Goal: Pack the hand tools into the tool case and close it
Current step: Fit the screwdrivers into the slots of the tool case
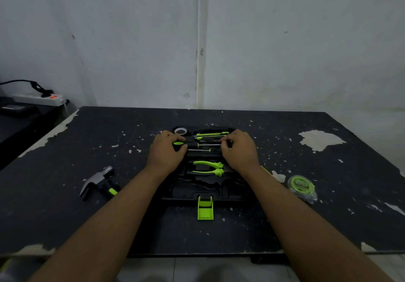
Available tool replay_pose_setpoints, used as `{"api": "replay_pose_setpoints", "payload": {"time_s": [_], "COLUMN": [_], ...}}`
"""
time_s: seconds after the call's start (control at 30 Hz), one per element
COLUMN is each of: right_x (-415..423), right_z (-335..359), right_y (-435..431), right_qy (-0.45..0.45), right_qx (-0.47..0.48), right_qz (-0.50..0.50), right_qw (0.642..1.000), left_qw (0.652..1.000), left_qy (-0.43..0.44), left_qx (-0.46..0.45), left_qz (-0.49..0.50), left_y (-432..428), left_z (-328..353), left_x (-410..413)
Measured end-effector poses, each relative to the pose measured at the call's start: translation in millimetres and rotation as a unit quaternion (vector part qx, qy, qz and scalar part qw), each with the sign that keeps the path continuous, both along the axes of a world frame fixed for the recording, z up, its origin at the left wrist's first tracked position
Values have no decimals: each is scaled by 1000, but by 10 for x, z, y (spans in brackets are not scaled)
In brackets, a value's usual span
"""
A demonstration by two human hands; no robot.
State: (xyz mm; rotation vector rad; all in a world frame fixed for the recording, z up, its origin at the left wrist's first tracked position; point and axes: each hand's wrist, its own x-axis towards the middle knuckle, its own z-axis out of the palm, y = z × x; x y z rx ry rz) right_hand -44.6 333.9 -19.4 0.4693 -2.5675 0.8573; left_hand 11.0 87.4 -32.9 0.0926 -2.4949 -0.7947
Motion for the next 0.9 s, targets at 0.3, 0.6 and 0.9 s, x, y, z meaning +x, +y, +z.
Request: {"api": "replay_pose_setpoints", "payload": {"time_s": [0.3,0.6,0.9], "right_x": [-2,31,-25], "right_z": [-17,43,-20], "right_y": [6,28,62], "right_qy": [-32,0,3], "right_qx": [-8,-36,-65], "right_qz": [-26,-22,-42], "right_qw": [999,999,997], "left_qw": [999,996,988], "left_qy": [-9,-23,-27], "left_qx": [-18,-79,-144], "left_qz": [-26,-25,-47], "left_y": [34,75,97], "left_z": [26,63,103], "left_x": [22,32,47]}}
